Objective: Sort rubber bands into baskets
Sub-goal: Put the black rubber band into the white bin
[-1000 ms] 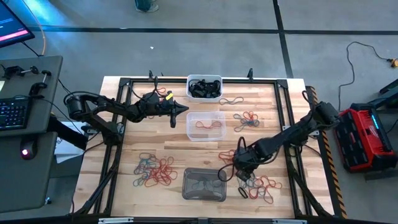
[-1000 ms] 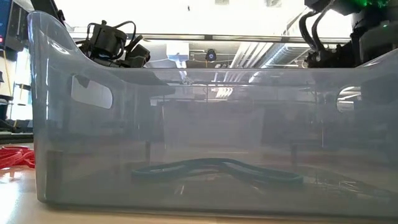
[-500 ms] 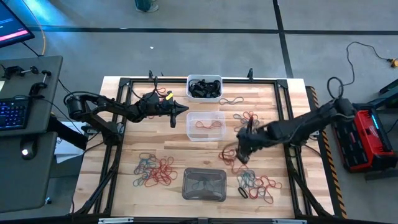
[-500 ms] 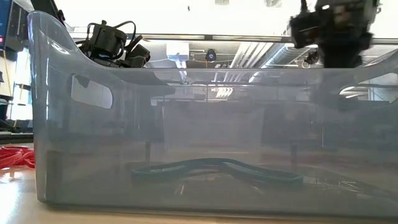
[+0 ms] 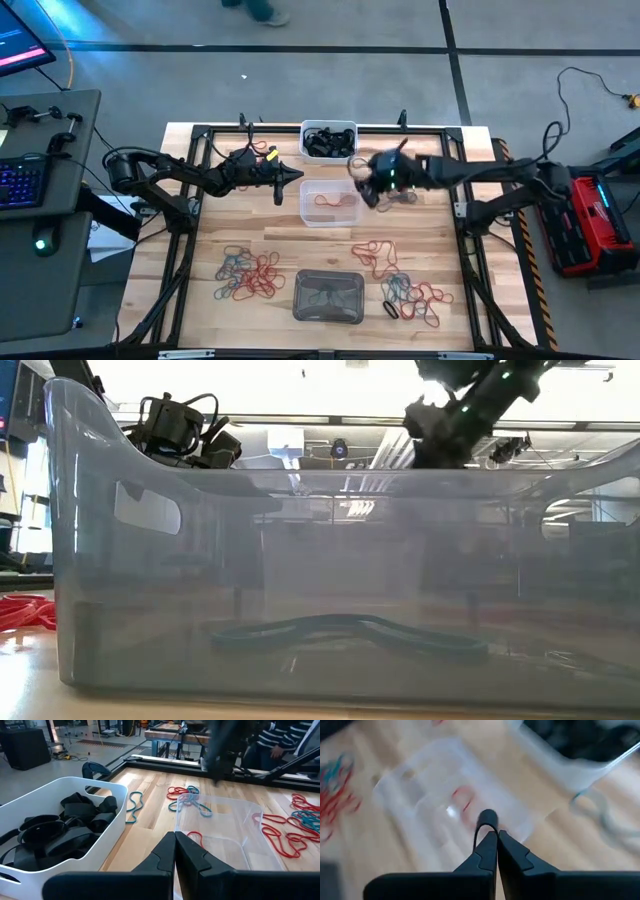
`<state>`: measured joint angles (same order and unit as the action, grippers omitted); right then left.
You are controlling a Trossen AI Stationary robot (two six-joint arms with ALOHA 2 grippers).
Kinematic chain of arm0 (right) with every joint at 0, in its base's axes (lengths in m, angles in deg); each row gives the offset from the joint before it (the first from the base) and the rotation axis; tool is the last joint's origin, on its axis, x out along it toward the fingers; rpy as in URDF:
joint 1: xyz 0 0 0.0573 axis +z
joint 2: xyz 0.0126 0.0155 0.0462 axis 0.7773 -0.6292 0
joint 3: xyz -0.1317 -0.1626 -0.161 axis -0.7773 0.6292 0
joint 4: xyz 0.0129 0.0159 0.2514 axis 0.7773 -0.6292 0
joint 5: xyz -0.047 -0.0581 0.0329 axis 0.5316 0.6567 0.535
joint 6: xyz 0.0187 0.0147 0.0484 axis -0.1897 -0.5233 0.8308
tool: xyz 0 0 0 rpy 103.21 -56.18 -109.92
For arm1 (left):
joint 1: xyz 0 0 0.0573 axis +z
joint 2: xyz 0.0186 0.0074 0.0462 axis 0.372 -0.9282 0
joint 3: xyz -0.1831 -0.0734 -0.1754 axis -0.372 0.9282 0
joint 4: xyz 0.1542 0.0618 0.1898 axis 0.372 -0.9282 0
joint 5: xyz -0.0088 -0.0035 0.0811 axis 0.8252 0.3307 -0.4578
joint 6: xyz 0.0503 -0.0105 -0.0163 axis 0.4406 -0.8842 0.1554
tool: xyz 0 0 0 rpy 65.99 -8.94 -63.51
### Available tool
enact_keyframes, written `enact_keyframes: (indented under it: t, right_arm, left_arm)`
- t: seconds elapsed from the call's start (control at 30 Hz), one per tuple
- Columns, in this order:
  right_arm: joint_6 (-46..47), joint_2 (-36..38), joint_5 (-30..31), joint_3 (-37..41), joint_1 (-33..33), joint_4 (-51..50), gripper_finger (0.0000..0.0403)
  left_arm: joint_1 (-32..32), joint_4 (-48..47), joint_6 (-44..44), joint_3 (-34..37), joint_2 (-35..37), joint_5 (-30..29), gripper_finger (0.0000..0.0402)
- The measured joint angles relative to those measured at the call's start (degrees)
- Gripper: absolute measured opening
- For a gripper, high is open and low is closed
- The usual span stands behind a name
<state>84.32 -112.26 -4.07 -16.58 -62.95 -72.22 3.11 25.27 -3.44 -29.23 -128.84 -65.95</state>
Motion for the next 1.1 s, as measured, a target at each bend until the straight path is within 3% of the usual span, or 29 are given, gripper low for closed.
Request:
enact_keyframes:
  t: [0.23, 0.47, 1.1]
  right_arm:
    - [-6.3, -0.3, -4.0, 0.0, -10.0, 5.4, 0.0000]
    - [-8.2, -3.0, -6.5, -0.2, -15.1, 10.2, 0.0000]
    - [-18.0, -26.1, -6.7, -21.7, -21.5, 3.3, 0.0000]
  left_arm:
    - [0.0, 0.0, -0.1, 0.0, 0.0, 0.0, 0.0000]
    - [0.0, 0.0, -0.1, 0.0, 0.0, 0.0, 0.0000]
    - [0.0, -0.2, 0.0, 0.0, 0.0, -0.3, 0.0000]
